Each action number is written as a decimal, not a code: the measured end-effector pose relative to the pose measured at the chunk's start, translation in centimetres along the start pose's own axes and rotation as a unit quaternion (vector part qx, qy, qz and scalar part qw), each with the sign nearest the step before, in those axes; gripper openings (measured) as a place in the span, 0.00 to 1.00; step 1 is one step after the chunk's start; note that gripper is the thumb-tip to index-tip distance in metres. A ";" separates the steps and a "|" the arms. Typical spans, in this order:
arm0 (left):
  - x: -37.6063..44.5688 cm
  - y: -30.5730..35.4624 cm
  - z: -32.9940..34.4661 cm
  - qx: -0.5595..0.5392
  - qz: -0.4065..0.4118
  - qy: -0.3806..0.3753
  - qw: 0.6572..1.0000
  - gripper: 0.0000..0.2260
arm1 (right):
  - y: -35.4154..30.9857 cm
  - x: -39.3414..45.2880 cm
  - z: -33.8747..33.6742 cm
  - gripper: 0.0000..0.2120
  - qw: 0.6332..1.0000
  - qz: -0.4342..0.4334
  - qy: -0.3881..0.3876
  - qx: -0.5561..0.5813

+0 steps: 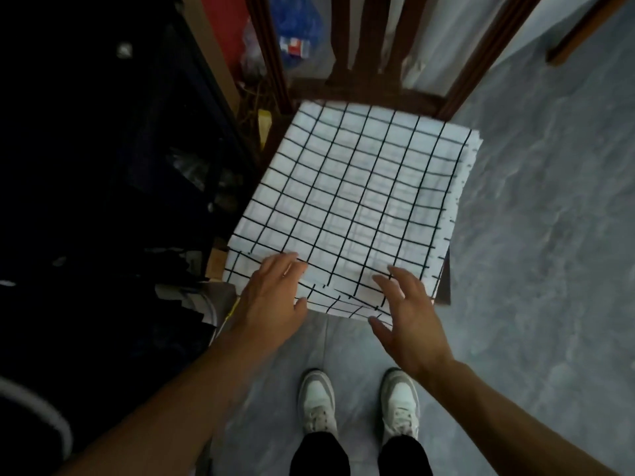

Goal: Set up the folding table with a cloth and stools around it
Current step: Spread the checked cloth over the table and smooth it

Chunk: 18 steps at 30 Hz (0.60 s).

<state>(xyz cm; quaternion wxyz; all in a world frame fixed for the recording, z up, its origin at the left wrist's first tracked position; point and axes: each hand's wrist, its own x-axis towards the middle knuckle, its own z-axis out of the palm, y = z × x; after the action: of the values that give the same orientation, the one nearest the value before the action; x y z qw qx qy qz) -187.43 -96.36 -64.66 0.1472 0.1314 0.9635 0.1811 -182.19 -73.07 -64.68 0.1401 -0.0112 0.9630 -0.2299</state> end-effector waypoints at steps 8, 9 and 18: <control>3.2 -1.4 3.1 0.095 0.092 -0.007 0.991 0.27 | 0.8 2.2 3.3 0.38 0.998 -0.003 -0.010 -0.056; 3.4 -1.7 3.2 0.097 0.093 -0.002 0.991 0.26 | 0.9 2.3 3.4 0.37 0.998 -0.001 -0.008 -0.061; 4.9 -2.1 3.0 0.077 0.100 0.008 0.992 0.20 | 1.3 3.4 3.7 0.24 0.995 -0.015 0.067 -0.072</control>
<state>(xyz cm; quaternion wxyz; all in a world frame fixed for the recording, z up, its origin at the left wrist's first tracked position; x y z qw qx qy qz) -191.39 -95.79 -69.28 0.1103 0.2369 0.9576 0.1210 -184.37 -73.80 -69.35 0.0705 -0.0199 0.9841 -0.1620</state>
